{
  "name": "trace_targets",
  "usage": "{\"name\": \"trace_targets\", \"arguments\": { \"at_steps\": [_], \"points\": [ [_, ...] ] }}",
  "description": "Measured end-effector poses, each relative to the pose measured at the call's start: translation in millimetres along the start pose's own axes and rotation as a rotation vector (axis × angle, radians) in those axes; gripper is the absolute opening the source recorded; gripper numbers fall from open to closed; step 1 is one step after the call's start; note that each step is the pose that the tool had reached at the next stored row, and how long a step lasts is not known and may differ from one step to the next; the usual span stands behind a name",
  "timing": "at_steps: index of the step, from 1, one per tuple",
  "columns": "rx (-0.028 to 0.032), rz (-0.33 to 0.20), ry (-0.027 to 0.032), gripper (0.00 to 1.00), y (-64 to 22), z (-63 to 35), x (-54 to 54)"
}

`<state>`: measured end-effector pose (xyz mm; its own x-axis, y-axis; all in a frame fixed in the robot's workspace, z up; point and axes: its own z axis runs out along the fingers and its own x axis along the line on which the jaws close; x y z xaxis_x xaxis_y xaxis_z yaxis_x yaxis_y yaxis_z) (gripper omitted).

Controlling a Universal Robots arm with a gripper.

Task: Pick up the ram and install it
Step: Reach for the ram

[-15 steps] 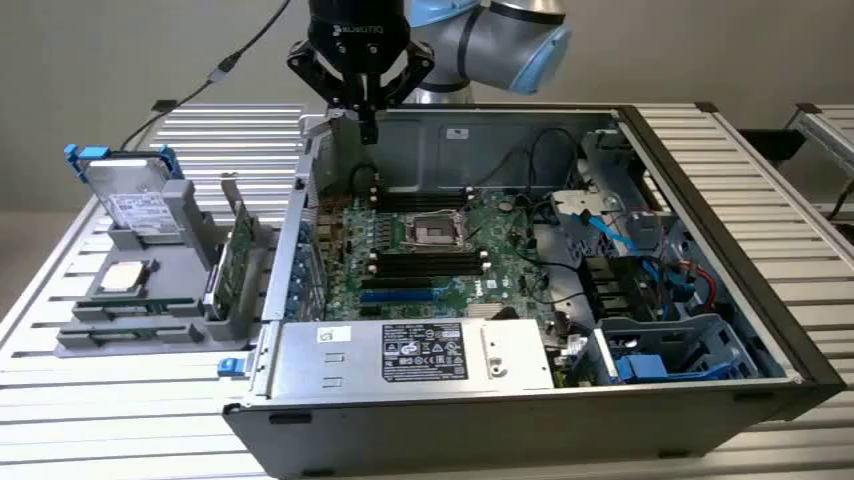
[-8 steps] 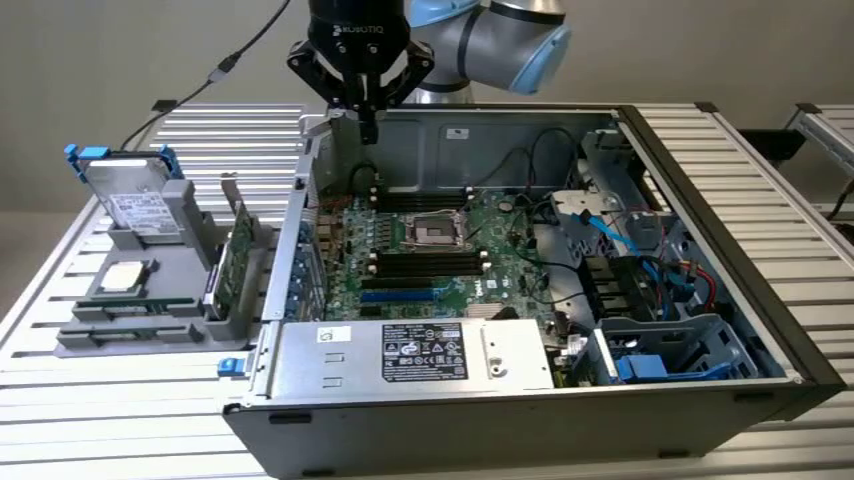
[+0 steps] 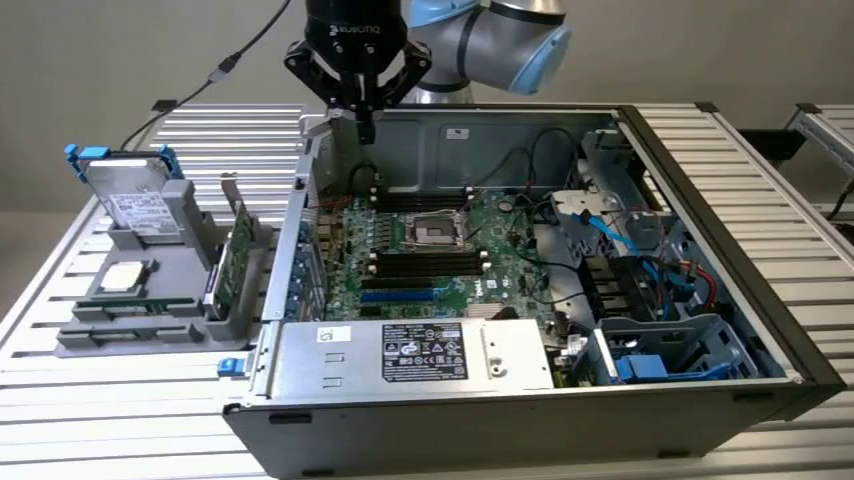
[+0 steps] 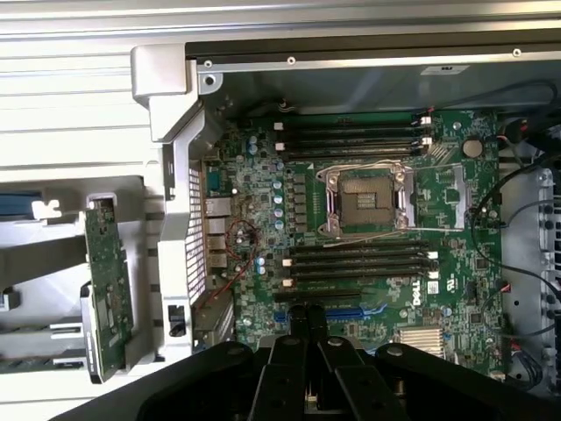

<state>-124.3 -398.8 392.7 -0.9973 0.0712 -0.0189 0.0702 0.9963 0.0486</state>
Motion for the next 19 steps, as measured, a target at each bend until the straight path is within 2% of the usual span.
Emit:
{"name": "trace_targets", "arguments": {
  "at_steps": [7,19],
  "points": [
    [-0.0001,0.0,-0.0001,0.1,-1.5,-0.3,18.0],
    [-0.0002,0.0,-0.0001,0.1,-6.4,-1.5,67.5]
  ]
}}
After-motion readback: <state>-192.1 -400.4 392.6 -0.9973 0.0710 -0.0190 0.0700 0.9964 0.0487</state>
